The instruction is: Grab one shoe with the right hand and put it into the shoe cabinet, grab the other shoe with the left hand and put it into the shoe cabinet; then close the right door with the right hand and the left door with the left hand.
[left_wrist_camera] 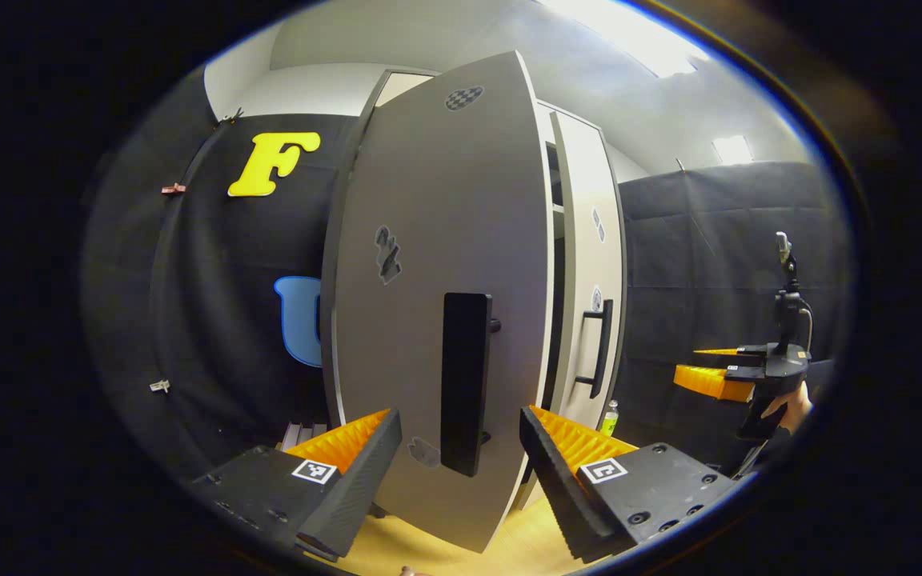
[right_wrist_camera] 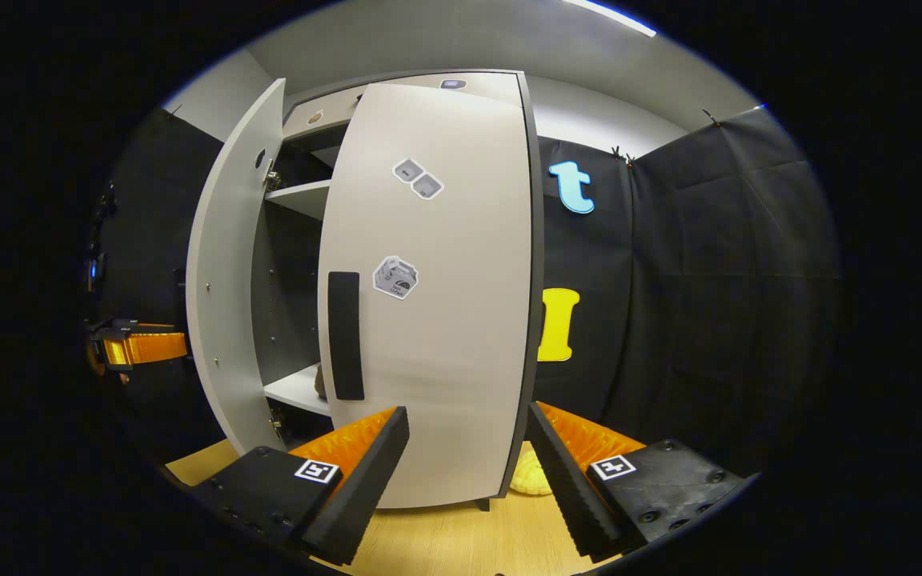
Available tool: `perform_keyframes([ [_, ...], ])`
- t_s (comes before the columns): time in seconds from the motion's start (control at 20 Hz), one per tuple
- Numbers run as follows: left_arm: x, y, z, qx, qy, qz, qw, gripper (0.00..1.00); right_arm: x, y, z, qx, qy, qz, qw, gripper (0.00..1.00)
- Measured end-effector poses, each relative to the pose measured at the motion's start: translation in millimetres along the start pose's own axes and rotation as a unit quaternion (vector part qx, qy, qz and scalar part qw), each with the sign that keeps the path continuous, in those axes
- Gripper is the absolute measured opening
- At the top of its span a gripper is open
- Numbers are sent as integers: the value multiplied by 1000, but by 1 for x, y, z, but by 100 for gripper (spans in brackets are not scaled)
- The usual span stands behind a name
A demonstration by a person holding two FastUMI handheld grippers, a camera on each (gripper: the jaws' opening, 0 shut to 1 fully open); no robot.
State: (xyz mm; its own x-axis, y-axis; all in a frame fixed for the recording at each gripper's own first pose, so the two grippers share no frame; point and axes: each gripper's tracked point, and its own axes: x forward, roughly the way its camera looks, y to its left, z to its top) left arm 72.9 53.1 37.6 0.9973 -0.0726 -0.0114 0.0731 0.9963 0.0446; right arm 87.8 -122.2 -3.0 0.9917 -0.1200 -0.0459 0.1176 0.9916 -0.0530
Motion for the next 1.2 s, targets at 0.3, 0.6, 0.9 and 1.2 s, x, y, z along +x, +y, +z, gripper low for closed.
perform_keyframes([
  [0.3,-13,-3,-2,13,-2,-5,1000,92,-12,8,2,0,0,-6,1000,98],
  [0.6,-20,-2,-7,11,0,8,1000,94,-20,20,2,-3,1,0,1000,98],
  [0.9,-22,-5,-9,-2,3,6,1000,94,-22,26,6,8,-4,10,1000,98],
  [1.2,-26,-9,-6,4,2,8,1000,95,-20,39,14,20,-13,34,999,98],
])
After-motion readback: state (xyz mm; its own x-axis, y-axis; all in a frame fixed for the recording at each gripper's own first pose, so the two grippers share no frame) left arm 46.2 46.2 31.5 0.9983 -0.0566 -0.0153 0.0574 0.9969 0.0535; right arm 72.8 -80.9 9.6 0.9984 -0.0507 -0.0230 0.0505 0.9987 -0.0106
